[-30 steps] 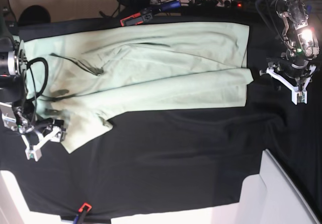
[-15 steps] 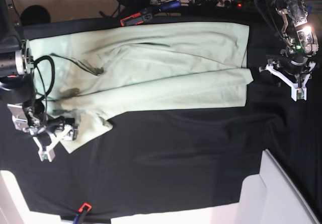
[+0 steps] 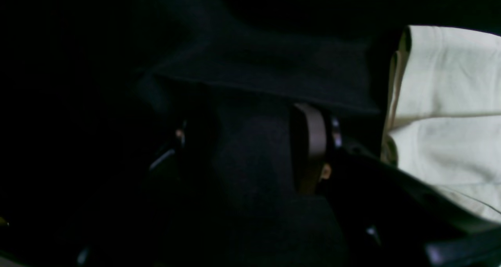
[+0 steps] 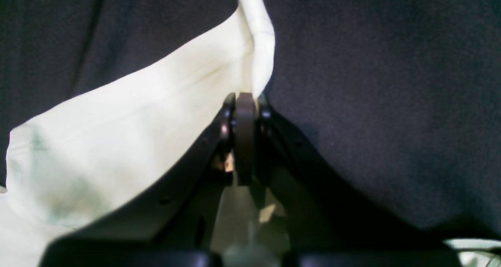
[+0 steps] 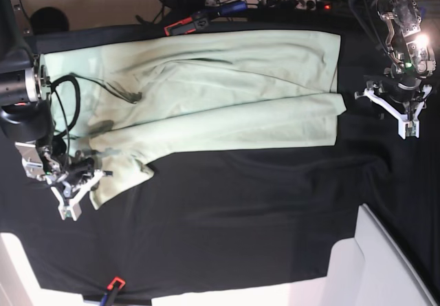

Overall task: Fold the T-shirt properly
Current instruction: 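Grasp the hanging hem corner with the right gripper and fold it over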

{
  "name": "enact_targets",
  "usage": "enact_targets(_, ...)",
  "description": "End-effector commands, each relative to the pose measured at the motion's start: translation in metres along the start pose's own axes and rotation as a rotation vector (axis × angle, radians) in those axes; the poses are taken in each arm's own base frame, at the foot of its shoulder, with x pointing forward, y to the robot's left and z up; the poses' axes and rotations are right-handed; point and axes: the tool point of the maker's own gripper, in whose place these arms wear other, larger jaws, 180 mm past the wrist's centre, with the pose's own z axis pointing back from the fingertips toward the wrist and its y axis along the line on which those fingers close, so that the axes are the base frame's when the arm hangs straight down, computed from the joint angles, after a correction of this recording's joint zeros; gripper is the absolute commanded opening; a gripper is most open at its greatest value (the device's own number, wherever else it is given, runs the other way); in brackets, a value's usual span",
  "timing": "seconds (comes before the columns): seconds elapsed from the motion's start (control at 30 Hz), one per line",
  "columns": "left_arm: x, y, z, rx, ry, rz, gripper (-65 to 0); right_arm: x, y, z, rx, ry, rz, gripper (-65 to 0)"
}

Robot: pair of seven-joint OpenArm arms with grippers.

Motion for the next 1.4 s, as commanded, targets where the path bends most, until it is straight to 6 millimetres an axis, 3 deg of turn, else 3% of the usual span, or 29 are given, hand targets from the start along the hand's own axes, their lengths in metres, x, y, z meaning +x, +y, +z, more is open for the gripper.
enact_targets(0.0, 0.015, 0.006, 0.002, 0.015, -0.048, -0.005, -32.6, 0.037, -0.003, 0.004, -0.001, -0.079, 0.006, -65.0)
enact_targets(0.33, 0.014, 0.008, 0.002, 0.016, -0.043, -0.008, -32.4, 0.077, 0.014, 0.014, 0.031, -0.128, 0.088, -65.0)
enact_targets(0.43, 0.016, 0.009, 0.002, 0.019, -0.046, -0.008, -32.4, 0.074, 0.013, 0.019, 0.009, -0.095, 0.085, -65.0)
enact_targets(0.5, 0.017, 0.009, 0.002, 0.019, -0.049, -0.006, -32.4, 0.074, 0.001, 0.030, -0.028, -0.107, 0.052, -65.0)
enact_targets(0.6, 0.017, 0.008, 0.001, 0.017, -0.046, -0.005, -32.4, 0.072, 0.001, 0.047, -0.037, -0.109, 0.048, -65.0)
enact_targets(1.03, 0.027, 0.007, -0.001, 0.017, -0.066, 0.002, -32.4, 0.015, -0.019, 0.116, -0.113, 0.014, -0.001, -65.0)
enact_targets(1.37, 0.027, 0.007, -0.001, 0.017, -0.066, 0.002, -32.4, -0.041, 0.007, 0.131, -0.088, 0.093, -0.041, -65.0)
